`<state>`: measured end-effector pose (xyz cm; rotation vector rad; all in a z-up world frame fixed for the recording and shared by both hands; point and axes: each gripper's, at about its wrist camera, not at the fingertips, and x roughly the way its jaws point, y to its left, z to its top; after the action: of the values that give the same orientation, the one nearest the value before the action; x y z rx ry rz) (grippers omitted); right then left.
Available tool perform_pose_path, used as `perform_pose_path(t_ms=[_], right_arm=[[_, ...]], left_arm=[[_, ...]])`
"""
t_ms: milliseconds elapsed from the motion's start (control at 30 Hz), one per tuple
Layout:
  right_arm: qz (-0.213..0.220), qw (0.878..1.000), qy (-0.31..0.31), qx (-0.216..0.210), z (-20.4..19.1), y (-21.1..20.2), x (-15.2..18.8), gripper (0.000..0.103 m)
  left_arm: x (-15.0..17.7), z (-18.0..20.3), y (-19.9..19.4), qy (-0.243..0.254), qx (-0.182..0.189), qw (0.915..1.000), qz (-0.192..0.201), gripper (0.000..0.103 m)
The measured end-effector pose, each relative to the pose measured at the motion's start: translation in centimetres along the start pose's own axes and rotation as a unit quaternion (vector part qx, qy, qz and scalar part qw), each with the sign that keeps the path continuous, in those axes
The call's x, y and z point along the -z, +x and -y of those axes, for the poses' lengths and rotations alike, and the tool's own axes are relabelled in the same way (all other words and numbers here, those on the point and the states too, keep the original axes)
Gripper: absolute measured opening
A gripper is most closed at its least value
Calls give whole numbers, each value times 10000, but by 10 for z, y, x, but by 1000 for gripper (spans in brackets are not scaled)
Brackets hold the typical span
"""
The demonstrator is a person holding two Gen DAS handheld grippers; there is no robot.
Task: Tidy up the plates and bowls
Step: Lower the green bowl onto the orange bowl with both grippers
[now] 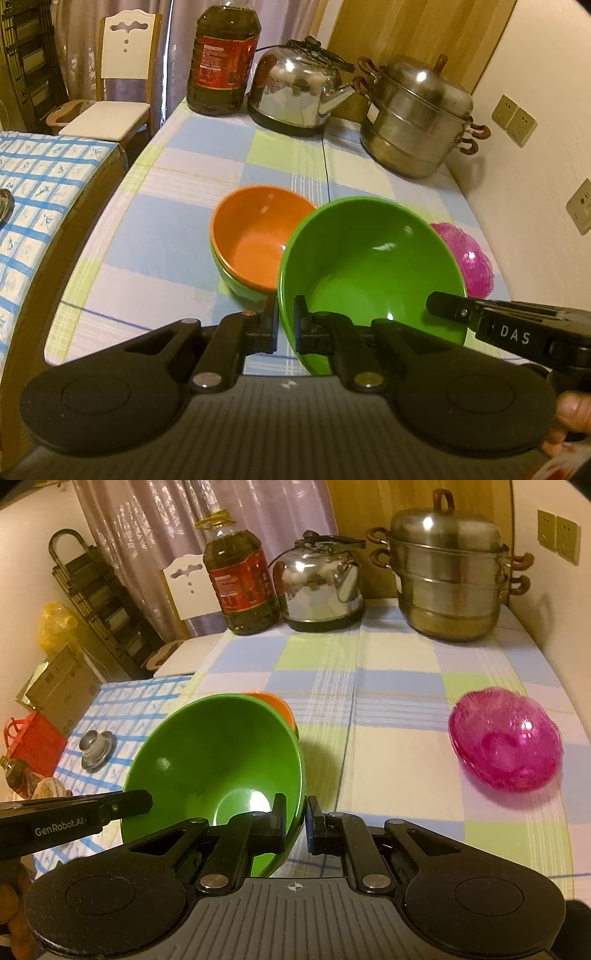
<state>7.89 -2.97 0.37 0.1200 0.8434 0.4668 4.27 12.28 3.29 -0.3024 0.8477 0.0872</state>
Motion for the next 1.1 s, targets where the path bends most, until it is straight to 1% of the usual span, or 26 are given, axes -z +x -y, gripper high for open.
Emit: perform_pose_path(t_ms=[300, 467, 600, 867, 1100], right_arm=[[55, 9999, -109, -52, -16, 24, -37, 10], [-79, 9999, -82, -36, -19, 51, -54, 10], [-196, 9998, -73, 9, -19, 73, -64, 10], [-453, 9989, -81, 95, -18, 115, -69, 10], [-638, 9975, -176, 234, -15, 140, -66, 10]], left_arm=[[-39, -18, 13, 63, -114, 9999, 62, 6], [-62, -27, 30, 137, -187, 9997, 46, 6], [-76, -36, 50, 143, -219, 9996, -57, 6], [-84, -52, 87, 133, -274, 9991, -286, 6], [-79, -55, 111, 209, -346, 9982, -433, 6]])
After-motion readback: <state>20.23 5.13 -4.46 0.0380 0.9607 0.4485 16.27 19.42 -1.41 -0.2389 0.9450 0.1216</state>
